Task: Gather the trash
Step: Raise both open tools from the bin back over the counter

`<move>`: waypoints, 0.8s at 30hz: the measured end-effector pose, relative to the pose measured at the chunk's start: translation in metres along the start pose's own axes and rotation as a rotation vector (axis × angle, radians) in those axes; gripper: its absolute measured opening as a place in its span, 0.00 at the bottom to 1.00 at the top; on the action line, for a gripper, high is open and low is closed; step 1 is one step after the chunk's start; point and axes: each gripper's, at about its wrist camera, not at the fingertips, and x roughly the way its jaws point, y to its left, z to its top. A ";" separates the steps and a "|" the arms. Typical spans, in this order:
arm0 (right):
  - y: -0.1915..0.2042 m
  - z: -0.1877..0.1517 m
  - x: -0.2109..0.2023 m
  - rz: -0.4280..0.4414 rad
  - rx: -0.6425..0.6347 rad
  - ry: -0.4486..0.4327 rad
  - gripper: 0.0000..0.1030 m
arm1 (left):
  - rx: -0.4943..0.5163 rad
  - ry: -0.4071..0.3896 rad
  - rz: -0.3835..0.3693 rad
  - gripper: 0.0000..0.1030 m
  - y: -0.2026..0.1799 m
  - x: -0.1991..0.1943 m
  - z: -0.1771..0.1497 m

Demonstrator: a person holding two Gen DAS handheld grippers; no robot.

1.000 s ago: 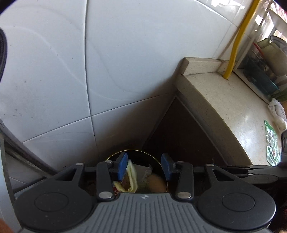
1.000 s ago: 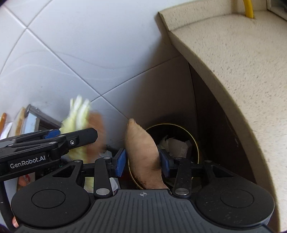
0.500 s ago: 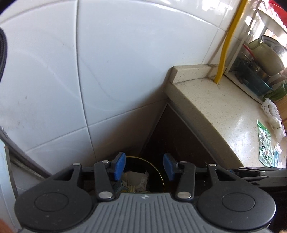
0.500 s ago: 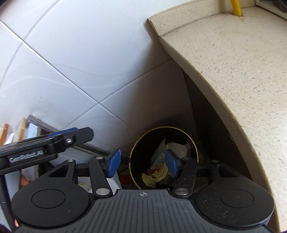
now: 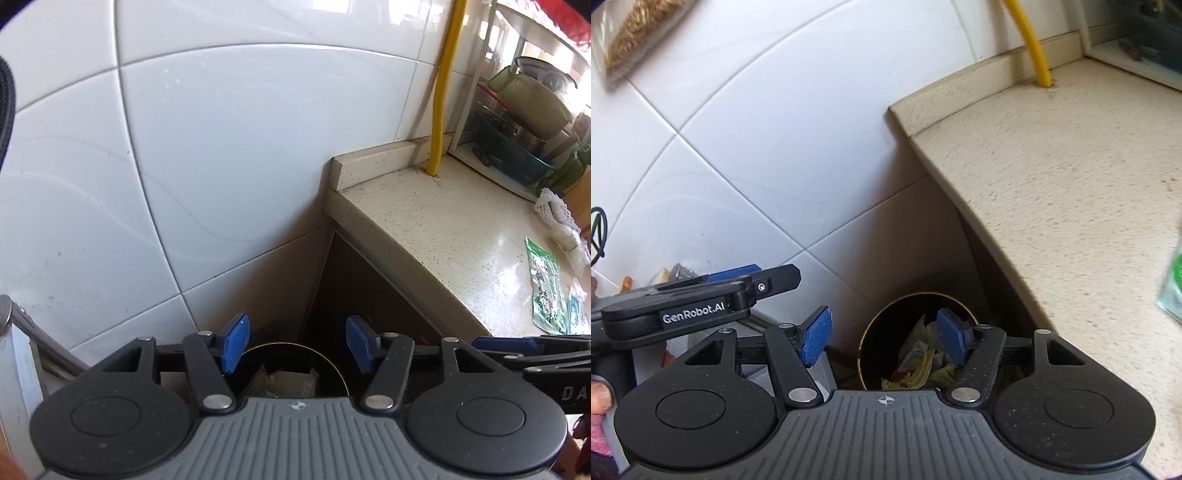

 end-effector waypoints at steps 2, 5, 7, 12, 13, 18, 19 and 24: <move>-0.002 -0.001 -0.006 -0.001 0.010 -0.016 0.71 | 0.009 -0.008 0.001 0.57 -0.003 -0.002 0.001; -0.002 -0.002 -0.016 -0.013 0.010 -0.040 0.71 | 0.028 -0.019 0.003 0.58 -0.006 -0.004 0.001; -0.003 -0.003 -0.022 -0.022 0.011 -0.054 0.71 | 0.045 -0.024 0.002 0.58 -0.010 -0.005 0.002; -0.010 -0.010 -0.039 -0.035 0.036 -0.082 0.72 | 0.081 -0.030 0.002 0.59 -0.025 -0.009 0.004; -0.012 -0.012 -0.042 -0.037 0.042 -0.089 0.72 | 0.089 -0.033 0.001 0.60 -0.029 -0.011 0.005; -0.023 -0.017 -0.067 -0.039 0.057 -0.126 0.74 | 0.124 -0.052 0.009 0.64 -0.054 -0.014 0.009; -0.025 -0.017 -0.072 -0.044 0.054 -0.134 0.75 | 0.132 -0.051 0.003 0.64 -0.060 -0.013 0.010; -0.045 -0.017 -0.096 -0.064 0.070 -0.167 0.76 | 0.175 -0.039 -0.028 0.64 -0.094 -0.006 0.013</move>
